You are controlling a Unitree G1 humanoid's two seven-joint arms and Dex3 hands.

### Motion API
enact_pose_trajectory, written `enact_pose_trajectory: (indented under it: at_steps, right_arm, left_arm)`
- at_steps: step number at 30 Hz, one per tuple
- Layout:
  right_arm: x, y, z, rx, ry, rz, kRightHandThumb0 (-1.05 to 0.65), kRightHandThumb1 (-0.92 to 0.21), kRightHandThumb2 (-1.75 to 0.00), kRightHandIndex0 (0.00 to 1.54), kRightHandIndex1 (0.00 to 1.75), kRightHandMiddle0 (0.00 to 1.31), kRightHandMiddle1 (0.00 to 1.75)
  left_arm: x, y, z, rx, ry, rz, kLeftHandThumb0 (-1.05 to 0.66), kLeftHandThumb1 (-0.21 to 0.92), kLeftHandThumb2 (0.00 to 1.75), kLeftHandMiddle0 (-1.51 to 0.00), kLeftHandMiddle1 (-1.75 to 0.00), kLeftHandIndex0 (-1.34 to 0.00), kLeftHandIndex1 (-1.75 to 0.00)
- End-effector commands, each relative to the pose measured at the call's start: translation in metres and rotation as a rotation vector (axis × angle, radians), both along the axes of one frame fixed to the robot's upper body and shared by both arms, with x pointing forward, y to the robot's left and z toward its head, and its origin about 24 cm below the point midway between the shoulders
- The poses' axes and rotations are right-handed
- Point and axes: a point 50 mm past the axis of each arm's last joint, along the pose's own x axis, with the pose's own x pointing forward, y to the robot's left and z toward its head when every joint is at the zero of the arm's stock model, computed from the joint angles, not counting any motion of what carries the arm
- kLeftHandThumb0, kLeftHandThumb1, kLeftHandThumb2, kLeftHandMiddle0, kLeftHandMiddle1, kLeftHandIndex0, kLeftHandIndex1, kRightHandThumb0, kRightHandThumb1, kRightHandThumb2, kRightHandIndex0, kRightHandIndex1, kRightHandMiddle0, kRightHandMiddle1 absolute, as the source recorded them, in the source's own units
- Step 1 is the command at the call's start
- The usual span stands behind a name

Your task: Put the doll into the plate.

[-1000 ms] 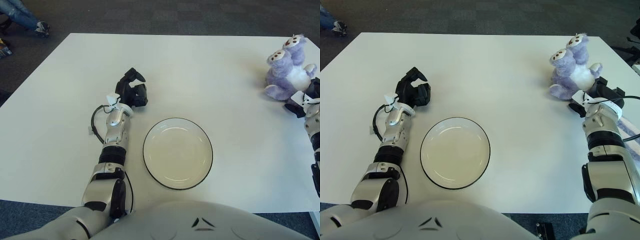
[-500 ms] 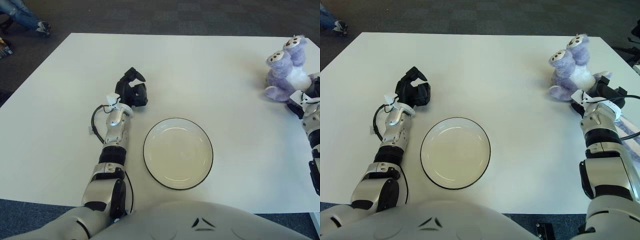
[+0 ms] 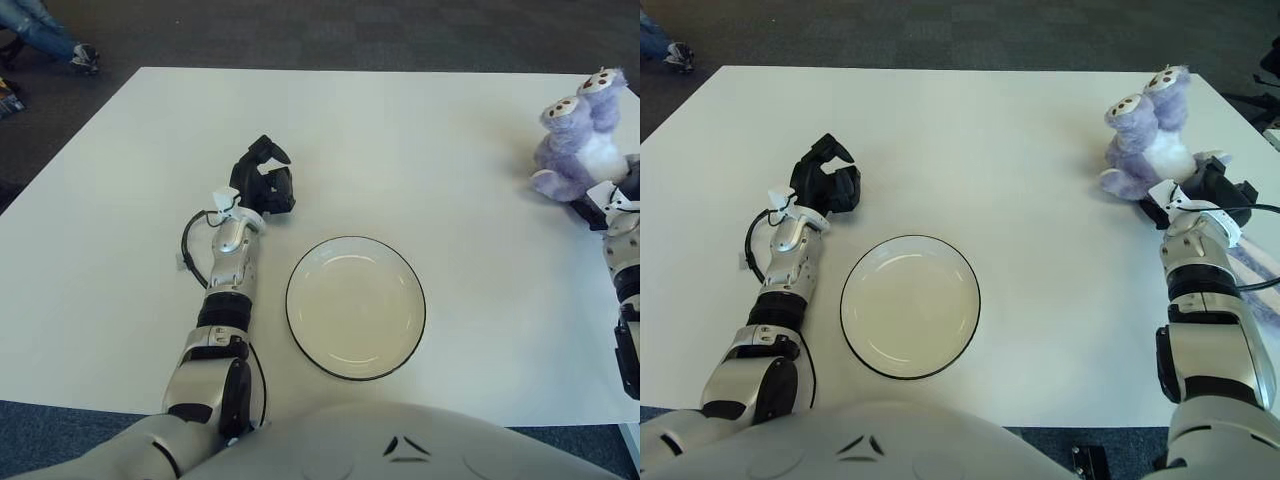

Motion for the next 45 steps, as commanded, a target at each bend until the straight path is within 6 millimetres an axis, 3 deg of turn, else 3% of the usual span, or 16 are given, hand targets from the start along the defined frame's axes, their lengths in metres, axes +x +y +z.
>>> enact_pose_trajectory:
  at_steps: [1,5,10,17,26,30,45]
  right_arm:
    - [-0.01,0.006,-0.029,0.095,0.075,-0.011,0.39,-0.58,-0.91,0.47,1.65,0.98,1.75]
    - [-0.01,0.005,-0.03,0.14,0.051,-0.02,0.4,-0.55,-0.97,0.48,1.66,1.0,1.75]
    - [-0.01,0.003,-0.024,0.219,-0.002,-0.041,0.48,-0.29,-1.34,0.64,1.73,0.99,1.75]
    - [-0.01,0.004,-0.024,0.361,-0.106,-0.066,0.53,-0.16,-1.5,0.73,1.75,0.99,1.75]
    - [-0.009,0.006,-0.018,0.442,-0.212,-0.037,0.54,-0.14,-1.53,0.75,1.75,1.0,1.75]
    - [-0.005,0.027,0.003,0.465,-0.298,0.035,0.54,-0.14,-1.53,0.75,1.75,1.01,1.75]
    - [-0.012,0.059,0.029,0.48,-0.423,0.212,0.54,-0.14,-1.52,0.75,1.75,1.02,1.75]
  left_arm:
    - [-0.007,0.004,-0.015,-0.01,0.048,0.007,-0.51,0.23,1.42,-1.29,-1.75,-0.68,-1.75]
    - [-0.007,0.004,-0.015,-0.007,0.045,0.008,-0.51,0.24,1.42,-1.3,-1.75,-0.68,-1.75]
    - [-0.007,0.004,-0.015,0.006,0.047,0.01,-0.51,0.24,1.41,-1.3,-1.75,-0.68,-1.75]
    - [-0.007,0.003,-0.015,0.017,0.052,0.004,-0.51,0.24,1.42,-1.3,-1.75,-0.68,-1.75]
    - [-0.007,0.001,-0.015,0.03,0.054,-0.006,-0.51,0.23,1.42,-1.29,-1.75,-0.68,-1.75]
    - [-0.007,0.0,-0.016,0.03,0.065,-0.012,-0.51,0.23,1.42,-1.29,-1.75,-0.68,-1.75]
    - [-0.006,-0.005,-0.016,0.031,0.062,-0.012,-0.52,0.22,1.44,-1.32,-1.75,-0.69,-1.75]
